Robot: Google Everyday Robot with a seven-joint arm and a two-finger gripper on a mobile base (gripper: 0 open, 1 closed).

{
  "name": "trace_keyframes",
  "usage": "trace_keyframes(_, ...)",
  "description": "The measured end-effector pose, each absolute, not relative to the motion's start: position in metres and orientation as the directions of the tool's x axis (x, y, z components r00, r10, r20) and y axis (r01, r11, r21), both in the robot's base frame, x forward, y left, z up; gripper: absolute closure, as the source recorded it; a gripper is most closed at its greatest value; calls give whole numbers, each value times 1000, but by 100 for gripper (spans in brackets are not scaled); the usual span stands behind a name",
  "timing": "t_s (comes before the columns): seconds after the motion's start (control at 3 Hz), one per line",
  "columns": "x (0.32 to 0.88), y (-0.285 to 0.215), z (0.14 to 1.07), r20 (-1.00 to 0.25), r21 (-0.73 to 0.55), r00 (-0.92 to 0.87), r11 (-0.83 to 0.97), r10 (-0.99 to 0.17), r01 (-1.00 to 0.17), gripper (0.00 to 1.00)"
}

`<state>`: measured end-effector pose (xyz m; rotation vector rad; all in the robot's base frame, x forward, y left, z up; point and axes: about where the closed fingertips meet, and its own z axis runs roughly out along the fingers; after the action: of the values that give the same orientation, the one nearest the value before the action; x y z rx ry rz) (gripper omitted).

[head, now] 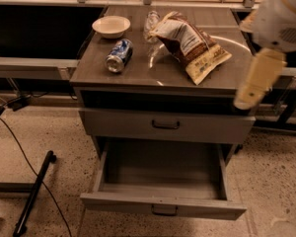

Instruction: Place brown chip bag into middle drawer

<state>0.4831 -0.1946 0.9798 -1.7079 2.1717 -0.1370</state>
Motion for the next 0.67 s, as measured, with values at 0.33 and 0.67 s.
trace_keyframes(0.33, 560, -164, 988, -273, -377, -194, 290, -942, -880, 0)
trace_keyframes(0.67, 634, -146, 994, -330, -418, -255, 383, -909, -824, 0)
